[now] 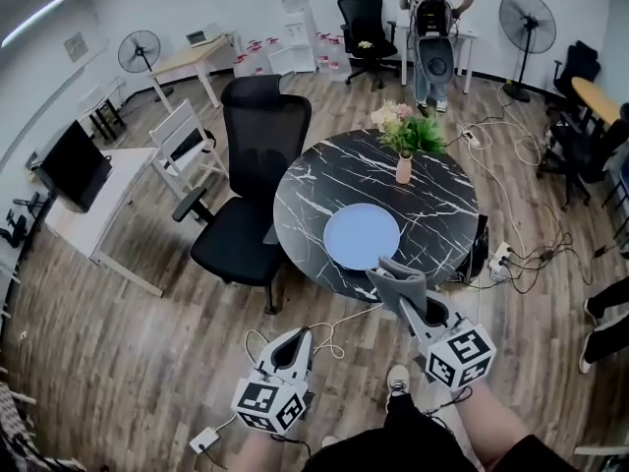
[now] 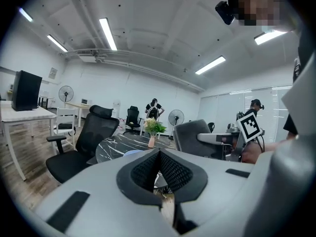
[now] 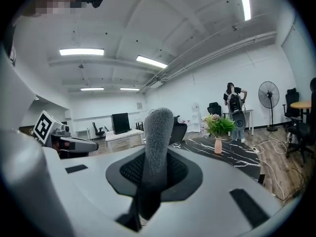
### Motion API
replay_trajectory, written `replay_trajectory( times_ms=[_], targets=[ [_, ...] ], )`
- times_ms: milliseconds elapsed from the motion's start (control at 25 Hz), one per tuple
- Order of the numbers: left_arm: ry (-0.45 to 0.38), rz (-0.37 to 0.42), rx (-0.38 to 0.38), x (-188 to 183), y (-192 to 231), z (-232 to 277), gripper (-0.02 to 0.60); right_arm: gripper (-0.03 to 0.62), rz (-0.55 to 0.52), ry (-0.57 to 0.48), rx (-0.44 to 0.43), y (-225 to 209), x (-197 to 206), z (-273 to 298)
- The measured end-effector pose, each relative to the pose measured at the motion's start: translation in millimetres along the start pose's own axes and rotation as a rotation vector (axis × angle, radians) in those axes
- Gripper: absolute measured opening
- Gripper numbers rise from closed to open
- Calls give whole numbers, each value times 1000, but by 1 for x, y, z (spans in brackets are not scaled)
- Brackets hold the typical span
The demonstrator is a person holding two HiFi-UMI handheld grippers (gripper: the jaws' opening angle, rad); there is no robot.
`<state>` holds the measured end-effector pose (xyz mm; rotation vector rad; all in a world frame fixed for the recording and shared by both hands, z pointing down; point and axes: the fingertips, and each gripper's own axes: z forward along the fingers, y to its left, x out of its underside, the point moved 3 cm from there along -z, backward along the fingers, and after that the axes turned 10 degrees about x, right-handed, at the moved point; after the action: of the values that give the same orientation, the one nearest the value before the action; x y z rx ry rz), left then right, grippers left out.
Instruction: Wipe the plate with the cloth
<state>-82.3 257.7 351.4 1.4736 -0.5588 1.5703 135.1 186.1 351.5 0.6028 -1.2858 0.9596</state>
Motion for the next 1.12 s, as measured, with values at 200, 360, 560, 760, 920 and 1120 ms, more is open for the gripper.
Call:
replay_trajectory(
  times_ms=[200, 360, 560, 760, 920, 1120],
  targets=[
    [-3, -24, -60, -9, 6, 49, 18, 63, -19, 16, -59, -43, -17, 41],
    [-9, -40, -110, -14, 8, 82, 18, 63, -27, 19, -112, -71, -28, 65],
    [-11, -49, -161, -21, 6, 114, 18, 63, -28, 16, -163, -100, -38, 87],
    [-5, -61, -201, -26, 7, 133, 18, 63, -20, 12, -193, -119, -43, 104],
    [13, -77, -224, -25, 10, 140, 18, 63, -10, 15, -201, -127, -45, 111],
    [22, -117, -239, -20, 22, 150, 18, 63, -12, 25, -202, -130, -46, 119]
  ],
)
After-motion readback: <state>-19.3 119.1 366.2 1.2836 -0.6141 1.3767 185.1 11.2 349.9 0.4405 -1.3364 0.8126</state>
